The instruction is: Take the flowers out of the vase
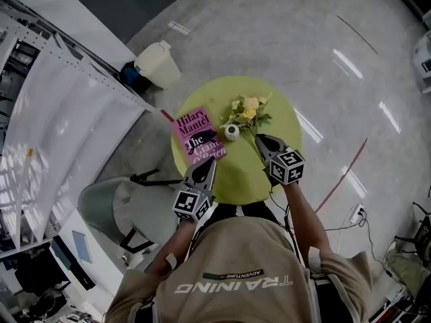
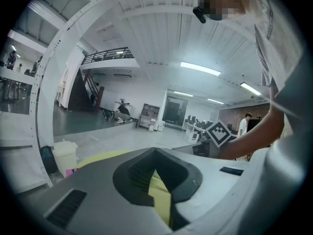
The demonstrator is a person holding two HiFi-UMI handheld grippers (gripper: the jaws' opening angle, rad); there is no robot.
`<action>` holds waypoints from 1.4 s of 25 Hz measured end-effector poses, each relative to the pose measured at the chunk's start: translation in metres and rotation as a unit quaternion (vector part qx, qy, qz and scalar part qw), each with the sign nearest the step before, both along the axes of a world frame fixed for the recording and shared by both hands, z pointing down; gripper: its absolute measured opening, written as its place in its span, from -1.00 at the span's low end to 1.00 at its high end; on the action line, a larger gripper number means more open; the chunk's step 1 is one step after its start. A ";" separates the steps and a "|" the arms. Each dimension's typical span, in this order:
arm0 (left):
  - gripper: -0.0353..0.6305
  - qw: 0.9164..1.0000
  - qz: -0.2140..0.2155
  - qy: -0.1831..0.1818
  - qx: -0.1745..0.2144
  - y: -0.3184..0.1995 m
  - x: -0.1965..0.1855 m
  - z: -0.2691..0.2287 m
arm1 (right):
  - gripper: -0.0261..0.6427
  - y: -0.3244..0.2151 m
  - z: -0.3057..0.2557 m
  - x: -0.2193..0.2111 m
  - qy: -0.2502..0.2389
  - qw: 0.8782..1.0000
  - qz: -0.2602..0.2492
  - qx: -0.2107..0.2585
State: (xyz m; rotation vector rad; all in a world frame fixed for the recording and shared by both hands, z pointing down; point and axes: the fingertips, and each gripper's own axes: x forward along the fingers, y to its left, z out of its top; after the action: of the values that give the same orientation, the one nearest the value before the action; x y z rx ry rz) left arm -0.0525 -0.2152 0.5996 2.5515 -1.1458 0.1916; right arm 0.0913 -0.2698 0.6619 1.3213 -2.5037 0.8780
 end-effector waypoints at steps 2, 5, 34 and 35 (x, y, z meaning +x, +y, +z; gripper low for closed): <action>-0.89 1.000 0.002 0.001 0.007 0.001 0.002 -0.005 | -0.92 0.009 -0.025 -0.012 -0.016 0.999 -0.018 0.029; -0.89 1.000 0.005 0.004 0.017 0.003 0.004 -0.013 | -0.92 0.022 -0.059 -0.026 -0.005 0.996 -0.037 0.075; -0.89 0.988 -0.011 0.002 0.157 -0.005 -0.004 -0.136 | -0.93 0.067 -0.201 -0.051 0.038 0.973 -0.077 0.213; -0.89 0.987 -0.013 0.001 0.160 -0.006 -0.005 -0.139 | -0.93 0.066 -0.204 -0.050 0.039 0.973 -0.077 0.216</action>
State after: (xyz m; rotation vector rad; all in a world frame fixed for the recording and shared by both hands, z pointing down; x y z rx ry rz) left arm -0.0571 -0.2213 0.4606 2.8077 -1.3002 -0.0037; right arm 0.0409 -0.2033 0.4583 1.2137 -2.7868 0.2474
